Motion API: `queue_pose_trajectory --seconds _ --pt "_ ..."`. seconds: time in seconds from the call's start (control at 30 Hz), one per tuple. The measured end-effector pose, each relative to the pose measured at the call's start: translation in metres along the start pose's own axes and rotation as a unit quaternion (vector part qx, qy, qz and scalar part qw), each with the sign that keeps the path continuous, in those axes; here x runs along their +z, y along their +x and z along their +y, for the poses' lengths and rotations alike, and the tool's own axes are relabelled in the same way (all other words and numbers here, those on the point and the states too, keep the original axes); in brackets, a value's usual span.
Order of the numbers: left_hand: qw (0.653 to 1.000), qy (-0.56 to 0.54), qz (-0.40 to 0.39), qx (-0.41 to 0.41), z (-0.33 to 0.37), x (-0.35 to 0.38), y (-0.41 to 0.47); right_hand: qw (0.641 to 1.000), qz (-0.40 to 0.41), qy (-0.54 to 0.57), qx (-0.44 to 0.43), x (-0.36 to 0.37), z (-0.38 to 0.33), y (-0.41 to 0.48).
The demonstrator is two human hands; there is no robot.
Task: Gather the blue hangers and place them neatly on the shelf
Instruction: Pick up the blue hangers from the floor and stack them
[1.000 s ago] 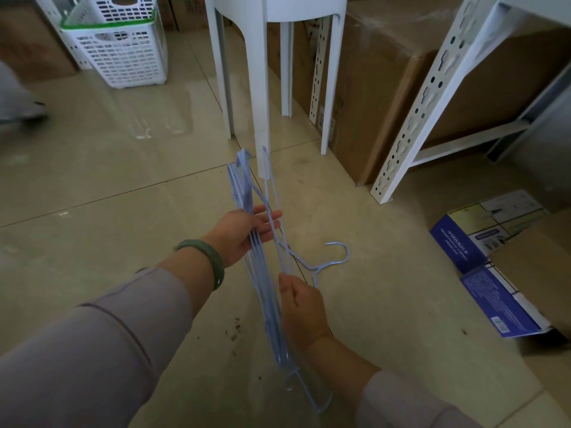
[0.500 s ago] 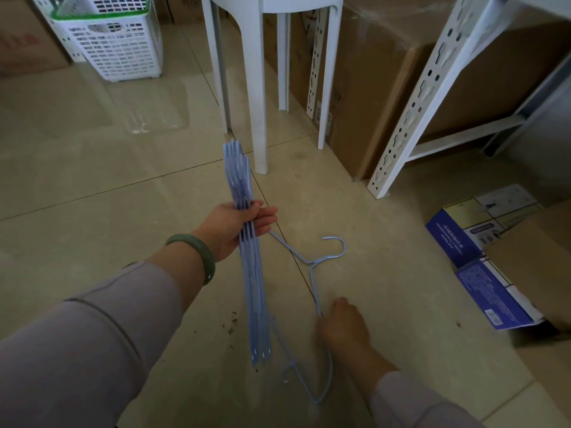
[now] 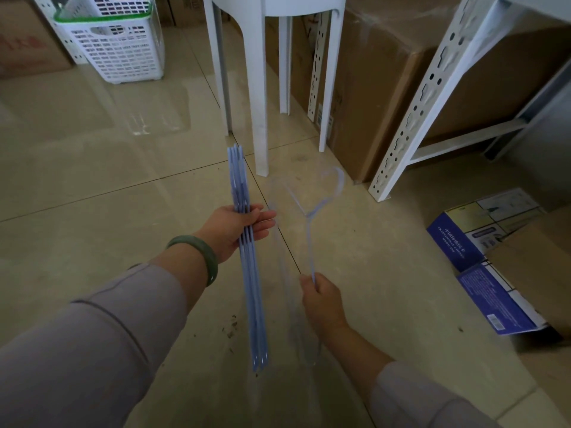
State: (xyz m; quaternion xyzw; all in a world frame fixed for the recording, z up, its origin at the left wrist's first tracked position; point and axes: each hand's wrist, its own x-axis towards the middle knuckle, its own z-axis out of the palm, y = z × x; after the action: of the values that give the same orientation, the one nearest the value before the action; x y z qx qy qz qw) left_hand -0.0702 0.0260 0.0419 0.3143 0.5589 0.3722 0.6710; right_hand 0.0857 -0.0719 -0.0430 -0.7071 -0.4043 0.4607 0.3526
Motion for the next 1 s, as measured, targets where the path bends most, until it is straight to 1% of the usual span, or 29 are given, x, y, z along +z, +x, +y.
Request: queue_pose_trajectory --seconds 0.1,0.2,0.3,0.43,0.5,0.53,0.57,0.6,0.63,0.67,0.73,0.8,0.83,0.9,0.93,1.0 --pt "0.999 0.03 -0.009 -0.001 -0.001 0.006 -0.001 0.998 -0.038 0.037 -0.028 0.015 -0.015 -0.015" --pt "0.999 0.042 -0.027 -0.008 -0.004 0.013 0.0 0.996 -0.047 0.063 -0.047 0.023 -0.023 -0.023" --pt "0.998 0.036 -0.056 0.0 -0.005 0.017 0.002 0.994 -0.077 0.025 -0.075 0.024 -0.024 -0.024" --pt "0.998 -0.002 -0.056 0.009 -0.005 0.021 0.003 0.986 -0.088 -0.061 -0.124 0.016 -0.023 -0.023" --pt "0.998 -0.008 -0.056 0.017 -0.005 0.023 0.003 0.979 -0.065 -0.121 -0.151 0.008 -0.026 -0.019" --pt "0.998 -0.009 -0.057 0.023 -0.006 0.024 0.002 0.974 -0.033 -0.151 -0.167 0.004 -0.031 -0.013" --pt "0.998 -0.009 -0.059 0.028 -0.007 0.025 0.001 0.971 0.017 -0.151 -0.185 -0.001 -0.036 -0.004" --pt "0.998 -0.008 -0.06 0.033 -0.006 0.027 -0.001 0.97 0.061 -0.123 -0.201 -0.007 -0.045 0.005" --pt "0.998 -0.006 -0.059 0.038 -0.007 0.029 -0.002 0.966 0.082 -0.1 -0.223 -0.014 -0.057 0.013" --pt "0.997 -0.001 -0.059 0.043 -0.007 0.03 -0.003 0.96 0.073 -0.101 -0.251 -0.02 -0.071 0.021" --pt "0.996 0.028 -0.064 0.053 -0.01 0.034 -0.003 0.947 -0.018 -0.129 -0.294 -0.034 -0.098 0.033" --pt "0.992 0.075 -0.088 0.058 -0.011 0.038 -0.004 0.936 -0.098 -0.146 -0.303 -0.046 -0.121 0.039" --pt "0.989 0.087 -0.102 0.057 -0.013 0.041 -0.005 0.938 -0.13 -0.134 -0.291 -0.052 -0.13 0.041" --pt "0.988 0.084 -0.124 0.041 -0.016 0.049 -0.008 0.945 -0.213 -0.08 -0.236 -0.063 -0.141 0.044" --pt "0.987 0.081 -0.133 0.033 -0.018 0.054 -0.01 0.942 -0.251 -0.061 -0.215 -0.067 -0.143 0.047" --pt "0.985 0.084 -0.149 0.017 -0.022 0.063 -0.013 0.931 -0.297 -0.061 -0.202 -0.075 -0.147 0.047"
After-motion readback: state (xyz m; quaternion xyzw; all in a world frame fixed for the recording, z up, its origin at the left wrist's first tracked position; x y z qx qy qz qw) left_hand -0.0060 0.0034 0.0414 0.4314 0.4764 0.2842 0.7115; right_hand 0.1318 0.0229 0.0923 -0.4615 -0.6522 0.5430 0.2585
